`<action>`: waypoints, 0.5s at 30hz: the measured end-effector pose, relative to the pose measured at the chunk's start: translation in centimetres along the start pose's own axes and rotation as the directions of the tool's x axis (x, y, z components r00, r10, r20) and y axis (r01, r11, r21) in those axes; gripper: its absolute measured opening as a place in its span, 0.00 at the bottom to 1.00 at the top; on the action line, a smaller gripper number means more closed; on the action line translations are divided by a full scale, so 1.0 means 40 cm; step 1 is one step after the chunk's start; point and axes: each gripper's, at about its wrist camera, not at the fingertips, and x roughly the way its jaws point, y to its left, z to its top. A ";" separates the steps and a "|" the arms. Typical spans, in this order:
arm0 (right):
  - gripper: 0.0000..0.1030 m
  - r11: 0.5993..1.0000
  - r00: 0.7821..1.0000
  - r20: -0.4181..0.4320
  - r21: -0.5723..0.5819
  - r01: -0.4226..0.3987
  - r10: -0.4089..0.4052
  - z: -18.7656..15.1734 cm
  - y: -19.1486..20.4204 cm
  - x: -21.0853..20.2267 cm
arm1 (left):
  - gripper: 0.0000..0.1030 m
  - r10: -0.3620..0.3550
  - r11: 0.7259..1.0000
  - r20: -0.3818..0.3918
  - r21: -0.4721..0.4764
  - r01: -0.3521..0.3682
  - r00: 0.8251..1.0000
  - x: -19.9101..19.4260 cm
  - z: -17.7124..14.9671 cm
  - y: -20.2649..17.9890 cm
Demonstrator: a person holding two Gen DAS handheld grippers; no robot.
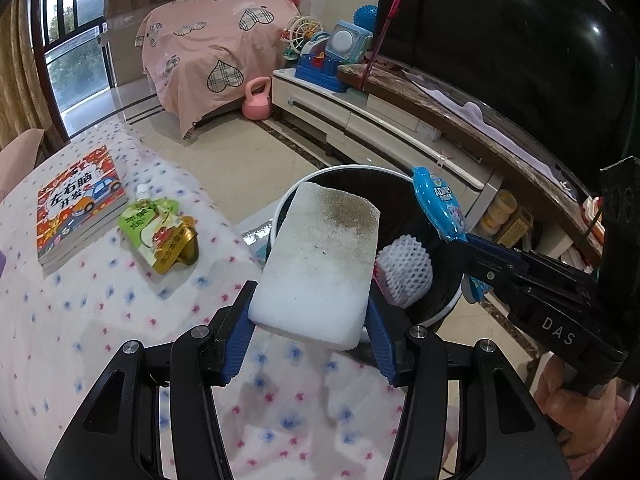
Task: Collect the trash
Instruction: 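Carry the foam block and candy package over the bin and open both tools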
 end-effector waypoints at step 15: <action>0.20 1.000 0.999 -0.026 0.001 0.022 -0.022 0.032 -0.035 0.034 | 0.50 0.019 1.000 -0.043 0.020 -0.018 0.999 0.072 0.032 -0.021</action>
